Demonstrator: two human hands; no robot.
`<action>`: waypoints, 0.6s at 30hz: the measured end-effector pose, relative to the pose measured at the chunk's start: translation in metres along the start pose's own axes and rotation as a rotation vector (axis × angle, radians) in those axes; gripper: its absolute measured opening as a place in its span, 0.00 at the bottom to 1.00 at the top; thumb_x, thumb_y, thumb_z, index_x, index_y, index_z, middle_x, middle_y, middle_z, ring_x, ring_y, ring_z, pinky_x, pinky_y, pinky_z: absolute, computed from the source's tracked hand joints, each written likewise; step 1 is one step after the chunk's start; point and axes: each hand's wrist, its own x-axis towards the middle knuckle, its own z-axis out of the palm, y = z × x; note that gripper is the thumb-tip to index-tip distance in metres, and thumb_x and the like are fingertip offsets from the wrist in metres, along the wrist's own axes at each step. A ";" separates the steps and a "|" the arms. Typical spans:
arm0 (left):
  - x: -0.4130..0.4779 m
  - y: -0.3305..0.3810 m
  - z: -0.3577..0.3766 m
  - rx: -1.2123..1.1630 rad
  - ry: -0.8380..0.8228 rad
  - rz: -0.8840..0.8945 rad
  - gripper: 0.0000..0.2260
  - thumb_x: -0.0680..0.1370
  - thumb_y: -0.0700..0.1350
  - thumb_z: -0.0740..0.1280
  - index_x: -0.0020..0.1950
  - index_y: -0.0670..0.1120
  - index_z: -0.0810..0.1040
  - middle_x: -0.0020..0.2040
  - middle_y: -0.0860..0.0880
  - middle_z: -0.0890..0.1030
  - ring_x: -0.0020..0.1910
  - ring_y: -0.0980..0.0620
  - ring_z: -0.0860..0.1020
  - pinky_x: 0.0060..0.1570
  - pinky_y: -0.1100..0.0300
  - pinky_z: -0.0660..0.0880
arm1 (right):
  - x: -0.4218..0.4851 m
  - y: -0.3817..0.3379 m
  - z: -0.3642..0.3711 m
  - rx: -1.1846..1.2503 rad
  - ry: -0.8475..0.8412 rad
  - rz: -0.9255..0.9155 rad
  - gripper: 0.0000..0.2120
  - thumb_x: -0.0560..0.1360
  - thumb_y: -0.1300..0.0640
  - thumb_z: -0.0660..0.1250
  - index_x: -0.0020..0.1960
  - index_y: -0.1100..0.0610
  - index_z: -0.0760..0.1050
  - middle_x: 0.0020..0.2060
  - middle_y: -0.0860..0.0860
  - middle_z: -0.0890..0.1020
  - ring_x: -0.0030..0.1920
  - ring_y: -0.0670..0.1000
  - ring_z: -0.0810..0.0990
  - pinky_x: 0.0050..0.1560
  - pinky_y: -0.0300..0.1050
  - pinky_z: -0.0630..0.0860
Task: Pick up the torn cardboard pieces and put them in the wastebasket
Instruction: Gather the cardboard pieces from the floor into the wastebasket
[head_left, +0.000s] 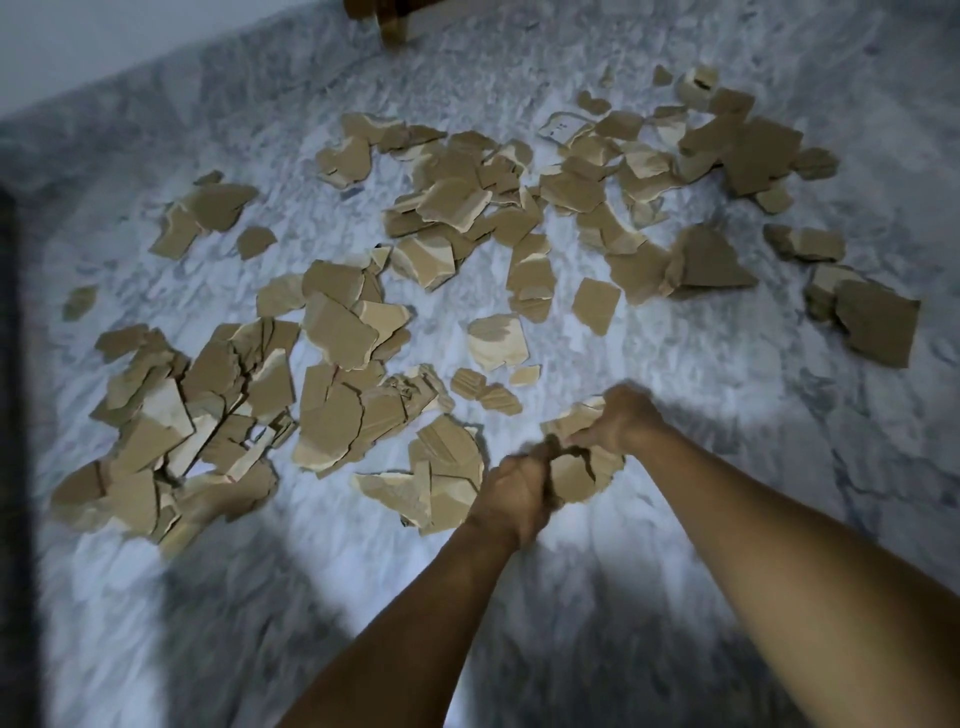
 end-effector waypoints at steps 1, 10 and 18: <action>-0.003 0.000 -0.003 -0.116 0.014 -0.036 0.20 0.73 0.43 0.71 0.65 0.49 0.73 0.55 0.45 0.82 0.55 0.45 0.81 0.54 0.54 0.78 | -0.003 0.004 -0.001 -0.009 -0.004 0.008 0.34 0.66 0.48 0.80 0.64 0.61 0.72 0.60 0.57 0.80 0.58 0.58 0.80 0.50 0.46 0.79; -0.026 -0.023 -0.113 -1.221 0.149 -0.236 0.12 0.75 0.44 0.73 0.57 0.42 0.82 0.53 0.43 0.85 0.53 0.45 0.84 0.56 0.50 0.79 | -0.036 -0.009 -0.042 0.171 -0.064 -0.234 0.23 0.62 0.51 0.83 0.55 0.54 0.83 0.50 0.51 0.85 0.52 0.52 0.83 0.54 0.50 0.80; -0.063 -0.122 -0.128 -0.536 0.021 -0.394 0.16 0.71 0.41 0.77 0.57 0.42 0.81 0.53 0.46 0.84 0.49 0.49 0.81 0.49 0.59 0.76 | -0.063 -0.098 -0.004 0.026 -0.199 -0.359 0.40 0.56 0.41 0.83 0.64 0.55 0.77 0.58 0.49 0.81 0.60 0.54 0.80 0.57 0.46 0.77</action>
